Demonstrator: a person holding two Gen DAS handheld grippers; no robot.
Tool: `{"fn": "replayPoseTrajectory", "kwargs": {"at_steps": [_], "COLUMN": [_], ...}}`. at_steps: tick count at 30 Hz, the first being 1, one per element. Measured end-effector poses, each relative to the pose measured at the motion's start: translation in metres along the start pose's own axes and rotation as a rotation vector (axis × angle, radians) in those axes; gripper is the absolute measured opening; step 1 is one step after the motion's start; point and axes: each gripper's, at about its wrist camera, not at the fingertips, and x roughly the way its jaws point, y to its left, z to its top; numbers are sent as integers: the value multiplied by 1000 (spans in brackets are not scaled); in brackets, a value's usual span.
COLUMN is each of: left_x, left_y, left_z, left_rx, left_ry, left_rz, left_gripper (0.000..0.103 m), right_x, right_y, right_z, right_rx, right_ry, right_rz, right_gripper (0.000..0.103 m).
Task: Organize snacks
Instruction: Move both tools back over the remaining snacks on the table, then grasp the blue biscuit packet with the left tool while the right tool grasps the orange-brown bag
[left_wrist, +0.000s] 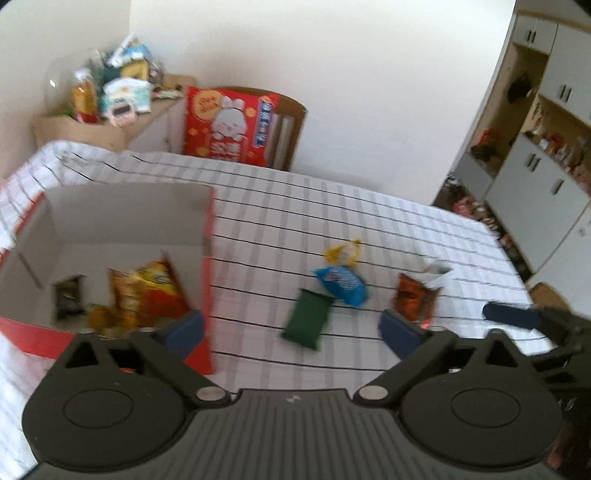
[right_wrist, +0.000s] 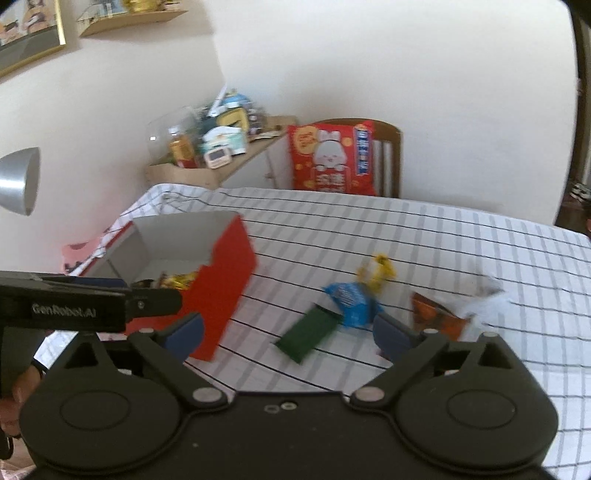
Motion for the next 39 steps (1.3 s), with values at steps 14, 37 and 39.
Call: {"fn": "replayPoseTrajectory", "kwargs": {"at_steps": [14,37,39], "left_x": [96,237,244], "left_y": [-56,-75,-74], "left_z": [22,49,48], "left_rx": [-81,-202,-208], "left_ry": [115,318,333], "left_rz": [17,199,200], "left_gripper": [103,100,93], "right_x": [10,109,115], "right_y": [-86,-126,-127], "right_z": [-24,-21,-21], "right_rx": [76,160,171], "right_ry": [42,199,203], "right_rz": [-151,-155,-160], "right_gripper": [98,87,84]}}
